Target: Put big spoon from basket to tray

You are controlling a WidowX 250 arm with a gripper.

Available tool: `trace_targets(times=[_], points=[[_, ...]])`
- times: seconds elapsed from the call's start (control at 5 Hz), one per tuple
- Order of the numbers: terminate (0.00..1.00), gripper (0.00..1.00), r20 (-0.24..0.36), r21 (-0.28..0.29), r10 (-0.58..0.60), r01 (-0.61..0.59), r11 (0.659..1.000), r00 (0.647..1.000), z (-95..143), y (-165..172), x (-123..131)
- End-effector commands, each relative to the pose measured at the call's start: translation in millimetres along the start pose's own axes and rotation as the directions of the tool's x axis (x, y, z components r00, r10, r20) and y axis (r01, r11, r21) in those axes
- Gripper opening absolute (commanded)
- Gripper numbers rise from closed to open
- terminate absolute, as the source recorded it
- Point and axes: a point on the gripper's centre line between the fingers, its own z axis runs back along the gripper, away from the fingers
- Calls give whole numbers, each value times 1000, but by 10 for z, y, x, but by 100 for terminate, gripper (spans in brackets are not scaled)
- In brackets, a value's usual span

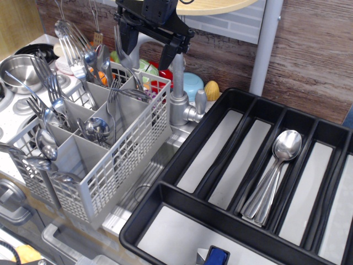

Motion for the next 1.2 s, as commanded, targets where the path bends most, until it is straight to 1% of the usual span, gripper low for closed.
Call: trace_targets(times=[0.0, 0.2, 0.4, 0.6, 0.8, 1.0], points=[[0, 100, 0, 0, 0, 0, 1000, 1000, 0, 0, 0], [0, 100, 76, 102, -238, 230, 968, 968, 15, 23, -31], [0, 100, 146, 308, -485, 426, 851, 862, -39, 20, -146], [0, 100, 199, 398, -593, 489, 776, 780, -155, -15, -282], [0, 100, 227, 355, -576, 484, 800, 785, -255, -30, -343], [0, 100, 251, 323, -566, 483, 814, 786, -368, -31, -351]])
